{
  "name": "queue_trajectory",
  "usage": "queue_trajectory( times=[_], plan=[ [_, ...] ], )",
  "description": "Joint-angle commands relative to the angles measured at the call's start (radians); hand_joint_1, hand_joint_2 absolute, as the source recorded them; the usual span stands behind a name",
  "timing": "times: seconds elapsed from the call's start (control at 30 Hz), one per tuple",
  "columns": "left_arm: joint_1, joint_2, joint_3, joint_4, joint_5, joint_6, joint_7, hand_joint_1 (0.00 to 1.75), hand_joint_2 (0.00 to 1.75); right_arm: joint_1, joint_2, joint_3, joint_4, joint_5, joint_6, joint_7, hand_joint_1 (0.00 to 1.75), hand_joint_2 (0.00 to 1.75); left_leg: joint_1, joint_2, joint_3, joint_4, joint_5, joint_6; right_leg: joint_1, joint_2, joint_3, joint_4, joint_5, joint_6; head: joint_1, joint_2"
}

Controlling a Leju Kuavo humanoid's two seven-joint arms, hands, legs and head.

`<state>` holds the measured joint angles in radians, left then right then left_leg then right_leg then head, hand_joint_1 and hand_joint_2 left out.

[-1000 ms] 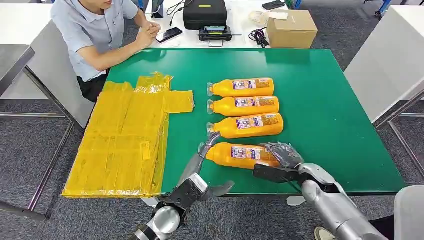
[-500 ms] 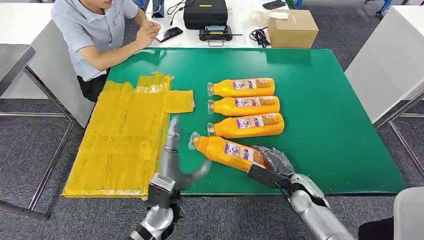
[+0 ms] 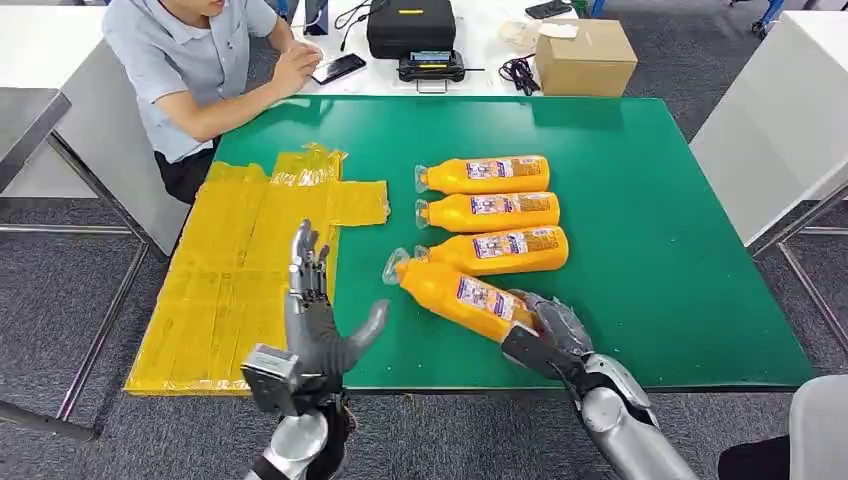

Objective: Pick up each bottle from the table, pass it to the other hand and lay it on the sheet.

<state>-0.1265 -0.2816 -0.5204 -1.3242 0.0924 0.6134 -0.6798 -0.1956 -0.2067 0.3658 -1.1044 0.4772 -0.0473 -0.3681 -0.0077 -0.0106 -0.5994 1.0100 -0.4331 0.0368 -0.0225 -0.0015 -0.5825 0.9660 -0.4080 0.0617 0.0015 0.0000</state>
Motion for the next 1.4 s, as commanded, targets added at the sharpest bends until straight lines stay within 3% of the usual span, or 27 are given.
queue_trajectory(
  times=[0.03,0.13,0.27,0.53,0.57,0.87,1.13,1.23,1.27,1.4],
  plan=[
    [0.160,0.082,0.008,-0.291,-0.050,0.006,-0.018,0.00,1.75,0.053,0.026,-0.127,-0.066,-0.016,-0.020,0.005,1.75,1.75,0.001,0.004,0.005,0.000,-0.003,-0.003,0.001,0.003,0.003,0.000,-0.002,-0.003,0.000,0.000],
    [0.163,0.080,0.021,-0.231,0.012,-0.053,-0.018,0.00,1.75,0.057,0.035,-0.156,-0.068,-0.025,-0.018,-0.009,1.75,1.75,0.001,0.002,0.004,-0.001,-0.002,-0.002,0.001,0.002,0.003,-0.001,-0.002,-0.003,0.000,0.000],
    [0.117,0.099,0.017,0.003,0.308,-0.349,0.095,0.00,1.75,0.062,0.075,-0.178,-0.113,-0.059,-0.017,-0.055,1.75,1.75,0.001,0.003,0.005,-0.002,-0.001,-0.002,0.001,0.002,0.004,-0.002,-0.001,-0.003,0.000,0.000],
    [0.078,0.082,0.077,0.165,0.522,-0.575,0.195,0.00,1.75,0.033,0.107,-0.130,-0.147,-0.152,0.049,-0.111,1.69,1.75,0.000,0.003,0.003,-0.002,-0.001,-0.002,0.000,0.002,0.002,-0.001,0.000,-0.003,0.000,0.000],
    [0.068,0.091,0.070,0.187,0.549,-0.653,0.203,0.00,1.75,0.028,0.106,-0.114,-0.150,-0.166,0.069,-0.115,1.73,1.75,0.001,0.004,0.005,-0.002,-0.001,-0.002,0.001,0.003,0.002,-0.001,0.000,-0.003,0.000,0.000],
    [-0.025,0.053,0.075,0.350,0.522,-0.712,0.191,0.00,1.75,0.003,0.098,-0.006,-0.145,-0.233,0.232,-0.162,1.75,1.75,0.002,0.005,0.004,0.000,-0.002,-0.003,0.002,0.004,0.003,0.000,-0.001,-0.004,0.000,0.000],
    [-0.032,0.051,0.078,0.347,0.522,-0.709,0.188,0.00,1.75,-0.009,0.092,0.006,-0.125,-0.232,0.248,-0.160,1.75,1.75,0.001,0.002,0.003,-0.001,-0.001,-0.002,0.001,0.002,0.002,0.000,-0.001,-0.003,0.000,0.000],
    [-0.057,0.045,0.082,0.345,0.487,-0.685,0.150,0.00,1.75,-0.030,0.072,0.072,-0.086,-0.148,0.231,-0.171,1.61,1.75,0.001,0.004,0.003,-0.001,-0.002,-0.002,0.001,0.003,0.002,-0.001,-0.001,-0.003,0.000,0.000],
    [-0.062,0.043,0.087,0.346,0.486,-0.682,0.150,0.00,1.75,-0.036,0.070,0.092,-0.072,-0.136,0.240,-0.186,1.73,1.75,0.002,0.004,0.004,0.000,-0.002,-0.003,0.002,0.003,0.003,0.000,-0.001,-0.004,0.000,0.000],
    [-0.087,0.036,0.088,0.374,0.454,-0.660,0.139,0.00,1.75,-0.047,0.080,0.125,-0.047,-0.171,0.283,-0.199,1.75,1.75,0.002,0.003,0.002,0.000,-0.001,-0.002,0.002,0.002,0.002,-0.001,0.000,-0.003,0.000,0.000]
  ],
)
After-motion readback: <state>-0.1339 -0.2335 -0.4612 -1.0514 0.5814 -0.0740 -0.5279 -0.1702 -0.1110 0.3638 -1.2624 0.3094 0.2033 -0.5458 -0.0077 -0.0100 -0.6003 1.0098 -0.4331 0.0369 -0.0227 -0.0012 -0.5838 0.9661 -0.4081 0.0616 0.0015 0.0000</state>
